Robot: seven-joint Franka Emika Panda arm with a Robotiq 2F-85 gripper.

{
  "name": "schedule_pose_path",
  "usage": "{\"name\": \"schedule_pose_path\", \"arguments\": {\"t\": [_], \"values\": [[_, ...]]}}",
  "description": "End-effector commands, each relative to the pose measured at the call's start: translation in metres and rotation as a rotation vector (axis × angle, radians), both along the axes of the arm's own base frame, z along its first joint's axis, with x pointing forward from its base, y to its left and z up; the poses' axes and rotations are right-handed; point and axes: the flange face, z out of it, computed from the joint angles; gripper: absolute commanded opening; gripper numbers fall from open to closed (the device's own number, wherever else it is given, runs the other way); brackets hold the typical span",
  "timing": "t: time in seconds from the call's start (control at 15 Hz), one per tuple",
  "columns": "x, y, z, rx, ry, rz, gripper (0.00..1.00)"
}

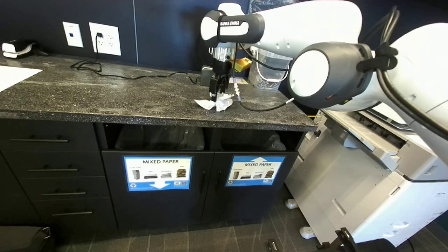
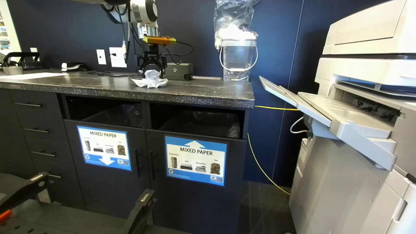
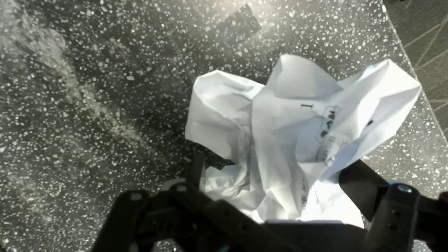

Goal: Put the right and left pieces of white paper in the right bin respectively

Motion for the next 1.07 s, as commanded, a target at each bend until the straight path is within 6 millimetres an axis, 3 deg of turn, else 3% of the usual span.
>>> {"name": "schedule_pose_path", "arguments": {"t": [0.0, 0.47, 0.6, 0.73, 0.87, 1.0], "values": [[0.003, -0.001, 0.005, 0.003, -0.025, -0.021, 0.66], [0.004, -0.002, 0.005, 0.007, -0.033, -0.039, 0.13], [0.005, -0.002, 0.004, 0.011, -0.035, -0.048, 0.07], [0.006, -0.004, 0.003, 0.021, -0.036, -0.064, 0.11], [0.008, -0.007, 0.002, 0.029, -0.05, -0.089, 0.06], [0.011, -0.012, 0.001, 0.034, -0.063, -0.135, 0.09]]}}
